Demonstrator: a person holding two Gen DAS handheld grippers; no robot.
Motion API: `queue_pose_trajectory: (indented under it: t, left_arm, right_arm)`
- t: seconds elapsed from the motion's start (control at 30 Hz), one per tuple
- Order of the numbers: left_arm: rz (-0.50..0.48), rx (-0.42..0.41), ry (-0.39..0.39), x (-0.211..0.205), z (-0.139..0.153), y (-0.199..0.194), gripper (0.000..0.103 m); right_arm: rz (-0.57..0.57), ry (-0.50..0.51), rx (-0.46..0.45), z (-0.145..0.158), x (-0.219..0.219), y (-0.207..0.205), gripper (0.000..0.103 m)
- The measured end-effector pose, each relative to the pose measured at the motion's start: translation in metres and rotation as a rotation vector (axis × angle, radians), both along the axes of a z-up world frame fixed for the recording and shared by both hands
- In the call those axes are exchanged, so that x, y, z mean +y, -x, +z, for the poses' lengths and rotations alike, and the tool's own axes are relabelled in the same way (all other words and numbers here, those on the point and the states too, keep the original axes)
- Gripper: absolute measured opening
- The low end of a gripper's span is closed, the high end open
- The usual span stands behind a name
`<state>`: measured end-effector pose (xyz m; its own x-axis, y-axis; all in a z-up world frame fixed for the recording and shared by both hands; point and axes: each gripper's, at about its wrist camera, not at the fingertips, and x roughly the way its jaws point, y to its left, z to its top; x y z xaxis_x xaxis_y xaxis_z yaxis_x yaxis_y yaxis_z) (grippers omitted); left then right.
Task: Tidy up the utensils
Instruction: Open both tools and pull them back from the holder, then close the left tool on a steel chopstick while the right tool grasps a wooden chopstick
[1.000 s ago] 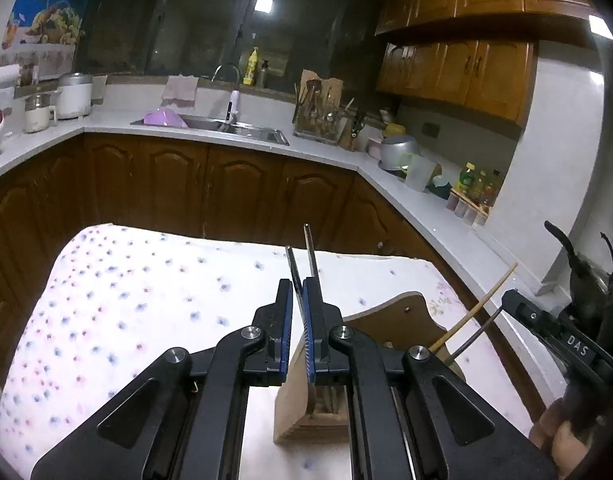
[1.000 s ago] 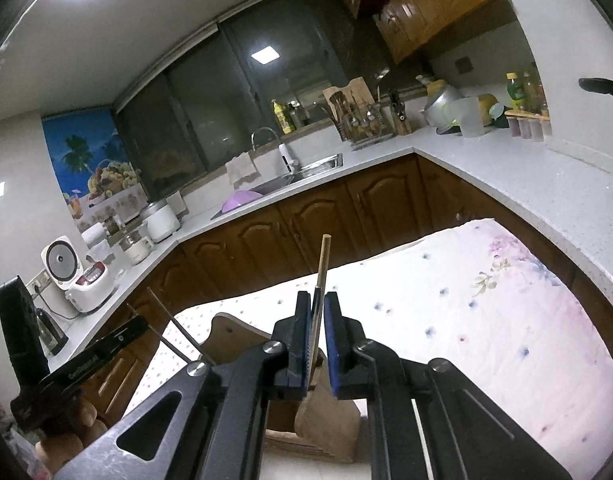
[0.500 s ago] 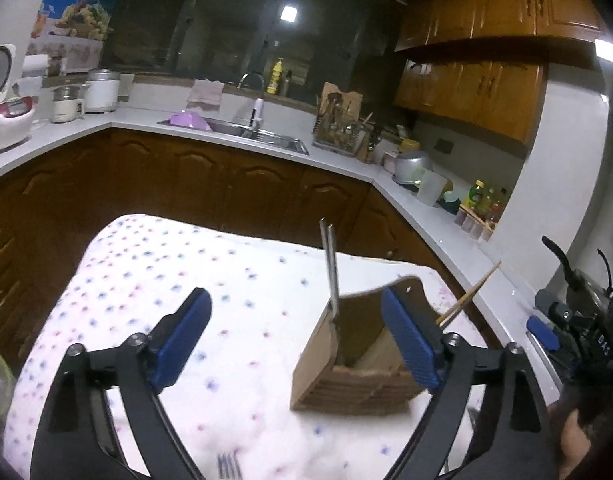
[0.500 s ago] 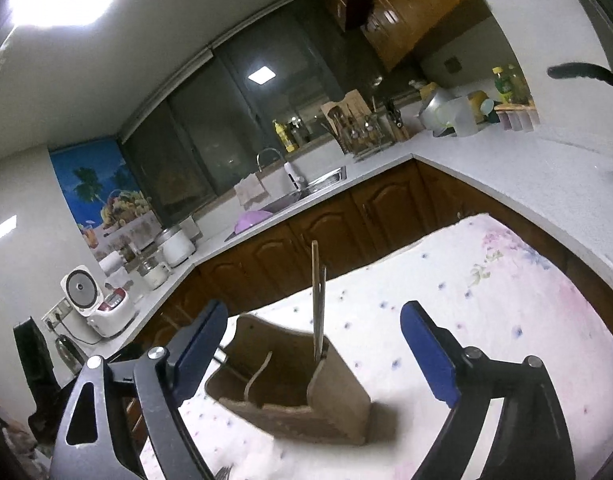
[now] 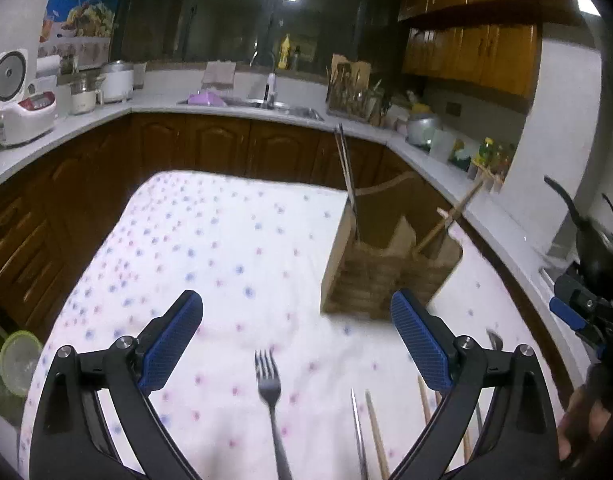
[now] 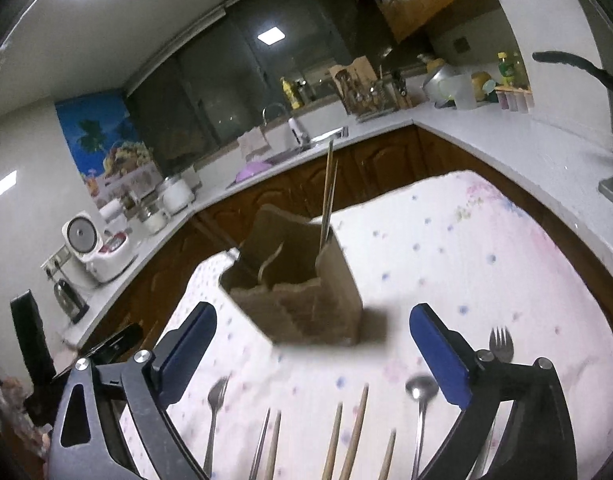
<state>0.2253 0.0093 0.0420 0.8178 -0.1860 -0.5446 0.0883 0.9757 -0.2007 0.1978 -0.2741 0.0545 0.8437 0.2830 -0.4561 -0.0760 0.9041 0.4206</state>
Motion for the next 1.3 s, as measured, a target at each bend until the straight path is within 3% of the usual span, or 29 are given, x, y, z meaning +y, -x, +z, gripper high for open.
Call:
queue_pose_trajectory:
  t: [0.33, 0.6, 0.93, 1.3]
  left_arm:
    - [-0.011, 0.034, 0.008, 0.004, -0.015, 0.047, 0.097]
    - [-0.023, 0.092, -0.009, 0.001, -0.037, 0.063, 0.097]
    - [-0.048, 0.149, -0.049, -0.007, -0.056, 0.071, 0.097]
    - [-0.073, 0.187, -0.086, -0.019, -0.063, 0.063, 0.097]
  right_arm:
    - [-0.005, 0.04, 0.002, -0.011, 0.009, 0.053, 0.099]
    - [0.013, 0.05, 0.05, -0.03, 0.013, 0.078, 0.099]
    - [0.036, 0.064, 0.122, -0.06, 0.019, 0.085, 0.099]
    - [0.061, 0.076, 0.137, -0.069, 0.023, 0.081, 0.098]
